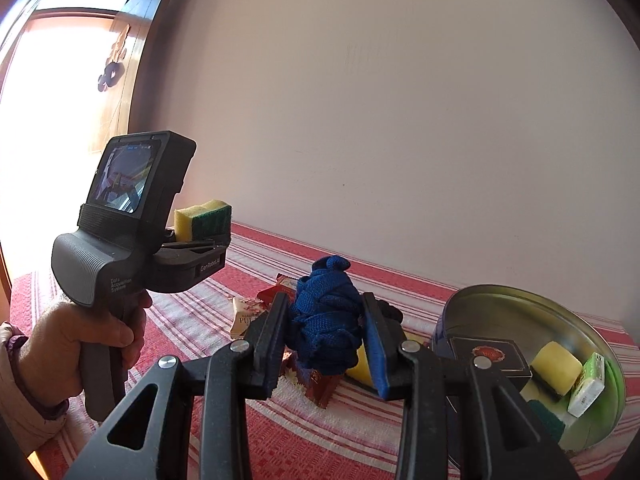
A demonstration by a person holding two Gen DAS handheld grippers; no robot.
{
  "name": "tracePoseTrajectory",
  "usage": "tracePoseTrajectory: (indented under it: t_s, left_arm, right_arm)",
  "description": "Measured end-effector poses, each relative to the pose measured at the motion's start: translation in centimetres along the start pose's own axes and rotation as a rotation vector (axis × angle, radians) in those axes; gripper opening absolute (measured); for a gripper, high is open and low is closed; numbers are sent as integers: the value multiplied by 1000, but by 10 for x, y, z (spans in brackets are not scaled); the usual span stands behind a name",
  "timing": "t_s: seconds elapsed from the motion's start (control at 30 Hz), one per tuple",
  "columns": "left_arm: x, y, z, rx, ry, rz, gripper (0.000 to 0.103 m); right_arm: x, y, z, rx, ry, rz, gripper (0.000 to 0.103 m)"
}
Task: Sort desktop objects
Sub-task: 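Grasp the blue knotted cloth with the right gripper while the left gripper holds the sponge, then carry the sponge and blue cloth over the metal tin with both grippers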
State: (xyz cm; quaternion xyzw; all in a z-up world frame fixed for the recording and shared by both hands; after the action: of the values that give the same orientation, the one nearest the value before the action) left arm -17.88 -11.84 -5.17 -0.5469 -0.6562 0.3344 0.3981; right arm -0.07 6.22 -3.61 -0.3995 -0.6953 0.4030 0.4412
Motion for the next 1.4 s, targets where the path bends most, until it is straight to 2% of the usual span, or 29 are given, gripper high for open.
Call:
tracePoseTrajectory:
  t_s: [0.67,1.17,1.4]
  left_arm:
    - [62,31,-44,-23,103,31,26]
    - [115,51,-65,-43,202,81,26]
    - [146,57,-77,-40,264,112,26]
  right_arm:
    - [13,1,-24,5,74,30,38]
    - [58,25,-55,-9,179,87,38]
    - [101,46,-76,-25,257,142,38]
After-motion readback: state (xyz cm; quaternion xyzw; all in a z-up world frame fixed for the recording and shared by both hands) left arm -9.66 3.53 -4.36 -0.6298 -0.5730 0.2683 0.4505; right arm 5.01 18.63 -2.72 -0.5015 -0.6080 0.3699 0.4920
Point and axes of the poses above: each gripper's, at about its wrist camera, not at the fingertips, and z roughly the way its jaws point, x to its right, y to its underside, the point moved 7 cm from there along z, roughly the way its jaws point, and after that the axes turned 10 degrees about -z, right-handed, at the moved point
